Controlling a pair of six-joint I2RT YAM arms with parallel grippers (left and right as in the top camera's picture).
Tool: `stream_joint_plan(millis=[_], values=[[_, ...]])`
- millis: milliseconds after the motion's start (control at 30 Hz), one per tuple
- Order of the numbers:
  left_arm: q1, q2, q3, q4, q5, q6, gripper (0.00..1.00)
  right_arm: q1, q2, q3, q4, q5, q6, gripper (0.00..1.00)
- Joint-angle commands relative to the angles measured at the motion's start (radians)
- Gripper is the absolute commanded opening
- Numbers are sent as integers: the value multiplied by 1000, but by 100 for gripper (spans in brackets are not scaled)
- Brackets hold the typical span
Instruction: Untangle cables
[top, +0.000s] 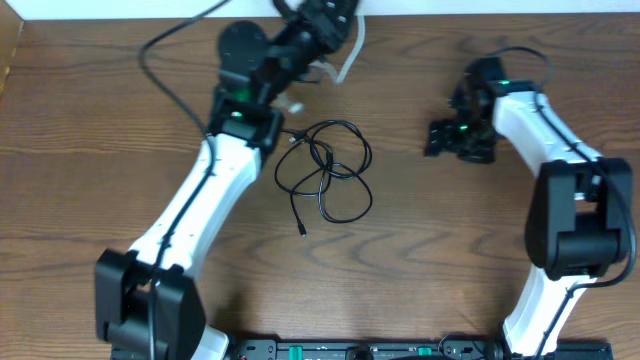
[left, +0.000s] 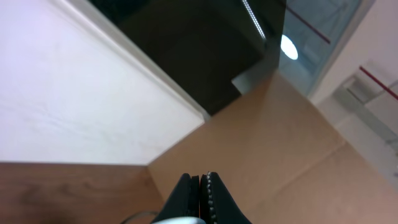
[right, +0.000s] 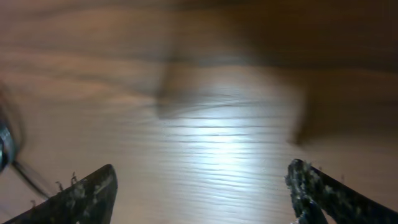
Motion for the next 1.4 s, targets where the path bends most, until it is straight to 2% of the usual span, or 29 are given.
stream_joint_plan(millis=[0, 167, 400, 667, 900, 967, 1067, 1200, 1267, 1367], values=[[-61, 32, 13, 24, -10, 32, 8, -87, -29, 2, -20, 14, 48, 88], [-163, 84, 13, -3, -9, 87, 7, -180, -29, -24, -21, 72, 107, 93], [-266, 158, 13, -228, -10, 253, 7, -261, -29, -75, 12, 80, 126, 94], [-290, 225, 12, -435, -10, 294, 8, -268, -29, -75, 15, 80, 126, 95], [-291, 240, 12, -554, -27, 402, 9, -259, -29, -75, 22, 80, 126, 95], [-294, 240, 12, -605, -95, 425, 15, -259, -29, -75, 24, 80, 126, 95], [-297, 240, 12, -662, -169, 425, 29, -259, -29, -75, 24, 80, 125, 95], [-297, 240, 12, -692, -186, 477, 48, -259, -29, -75, 29, 80, 125, 96], [-296, 240, 12, -704, -187, 498, 53, -259, -29, -75, 31, 80, 125, 96], [-296, 240, 12, -723, -187, 538, 54, -254, -29, -75, 32, 80, 125, 96]])
